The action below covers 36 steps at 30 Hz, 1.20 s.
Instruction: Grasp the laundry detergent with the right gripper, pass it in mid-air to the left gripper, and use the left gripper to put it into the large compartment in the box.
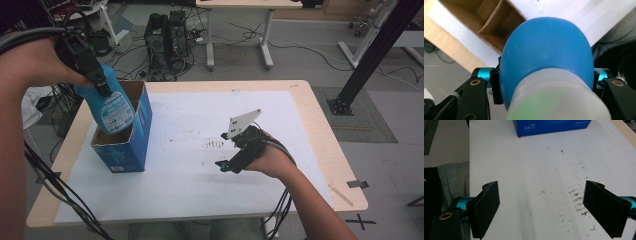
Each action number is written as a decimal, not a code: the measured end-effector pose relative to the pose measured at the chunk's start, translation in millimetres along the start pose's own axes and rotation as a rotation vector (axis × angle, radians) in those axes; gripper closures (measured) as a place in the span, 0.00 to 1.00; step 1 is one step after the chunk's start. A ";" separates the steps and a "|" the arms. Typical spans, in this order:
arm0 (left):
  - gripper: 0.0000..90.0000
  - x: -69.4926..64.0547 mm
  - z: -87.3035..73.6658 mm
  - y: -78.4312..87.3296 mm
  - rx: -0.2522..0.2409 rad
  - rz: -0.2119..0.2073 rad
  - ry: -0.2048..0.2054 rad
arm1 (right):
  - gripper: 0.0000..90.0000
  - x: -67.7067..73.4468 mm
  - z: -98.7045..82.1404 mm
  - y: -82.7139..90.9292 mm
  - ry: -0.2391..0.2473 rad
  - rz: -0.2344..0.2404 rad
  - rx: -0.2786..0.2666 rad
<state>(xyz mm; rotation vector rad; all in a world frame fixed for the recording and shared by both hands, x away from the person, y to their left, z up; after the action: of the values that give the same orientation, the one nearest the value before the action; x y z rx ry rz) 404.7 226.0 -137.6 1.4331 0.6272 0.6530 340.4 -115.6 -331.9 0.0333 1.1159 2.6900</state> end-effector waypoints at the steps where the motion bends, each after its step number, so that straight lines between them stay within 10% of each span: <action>1: 0.43 3.5 0.1 -0.8 0.001 0.004 0.009 | 0.15 -0.3 -0.1 -0.5 -0.001 0.003 0.002; 12: 0.43 24.1 7.3 -26.6 0.038 0.026 0.055 | 0.15 -3.3 -0.1 -4.7 -0.006 -0.011 0.014; 36: 0.43 37.0 12.5 -129.8 0.092 -0.032 0.009 | 0.15 0.8 -2.0 -2.3 -0.004 -0.017 0.020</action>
<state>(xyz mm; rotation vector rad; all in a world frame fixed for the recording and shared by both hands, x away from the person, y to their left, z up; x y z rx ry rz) 443.0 240.8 -266.8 1.5032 0.6939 0.6122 339.9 -115.3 -335.0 0.0319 1.1366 2.6634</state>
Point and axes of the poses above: each handheld gripper's, and its own axes: y roughly backward along the jaws, z roughly out of its top, x roughly to its left, the point moved 3 cm from there along -y, roughly forward along the jaws
